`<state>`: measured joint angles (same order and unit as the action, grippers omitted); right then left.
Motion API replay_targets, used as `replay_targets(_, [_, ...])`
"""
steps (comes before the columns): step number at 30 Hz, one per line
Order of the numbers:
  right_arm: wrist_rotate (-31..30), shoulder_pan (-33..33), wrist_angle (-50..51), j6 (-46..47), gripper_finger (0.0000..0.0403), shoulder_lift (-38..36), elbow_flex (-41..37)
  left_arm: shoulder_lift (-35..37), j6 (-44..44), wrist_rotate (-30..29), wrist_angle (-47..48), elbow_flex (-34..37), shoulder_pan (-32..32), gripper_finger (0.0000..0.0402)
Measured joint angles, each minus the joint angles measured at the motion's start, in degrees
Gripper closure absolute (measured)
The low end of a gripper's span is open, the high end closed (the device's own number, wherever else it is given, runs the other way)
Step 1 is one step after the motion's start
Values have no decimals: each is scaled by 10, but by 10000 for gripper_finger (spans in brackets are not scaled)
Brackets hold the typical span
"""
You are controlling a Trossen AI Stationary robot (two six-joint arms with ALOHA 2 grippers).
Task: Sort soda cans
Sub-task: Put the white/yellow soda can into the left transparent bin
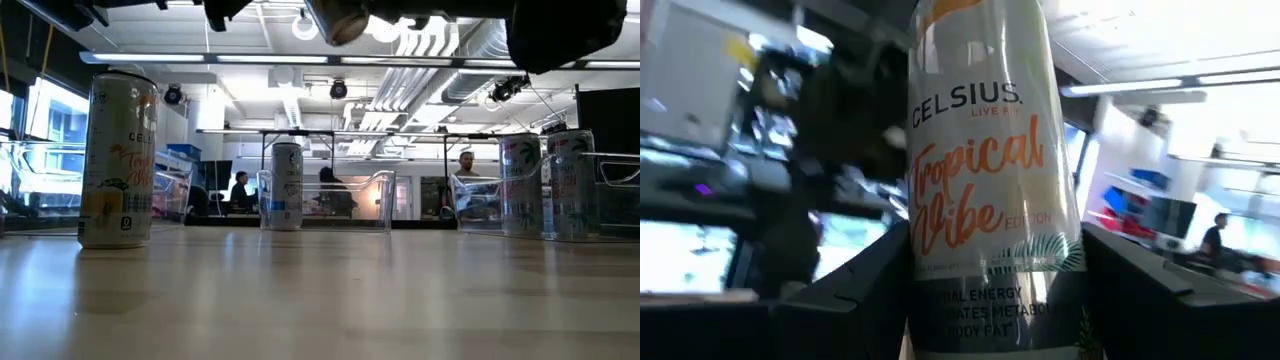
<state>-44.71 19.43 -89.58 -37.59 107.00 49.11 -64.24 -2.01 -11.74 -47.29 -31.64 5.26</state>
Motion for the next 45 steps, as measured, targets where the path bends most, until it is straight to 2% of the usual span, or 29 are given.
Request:
replay_targets(6, [72,-24,49,60,174,-1,38,-42,15,38,-80,0,1,98])
replay_targets(11, [93,-37,70,55,174,-1,57,-67,14,52,-146,0,4,98])
replay_targets(15, [67,-38,72,26,174,-1,66,-71,-8,47,-148,-1,8,98])
replay_targets(21, [-10,-40,87,8,174,2,67,-68,-86,3,-107,0,27,98])
replay_targets(26, [-8,-44,136,48,174,2,70,-70,-131,-57,-98,0,43,98])
replay_targets(34, [33,-75,197,137,174,1,70,-86,-131,-121,-101,-14,43,98])
replay_targets(45, [12,-80,261,168,174,0,70,-84,-130,-152,-100,-20,51,98])
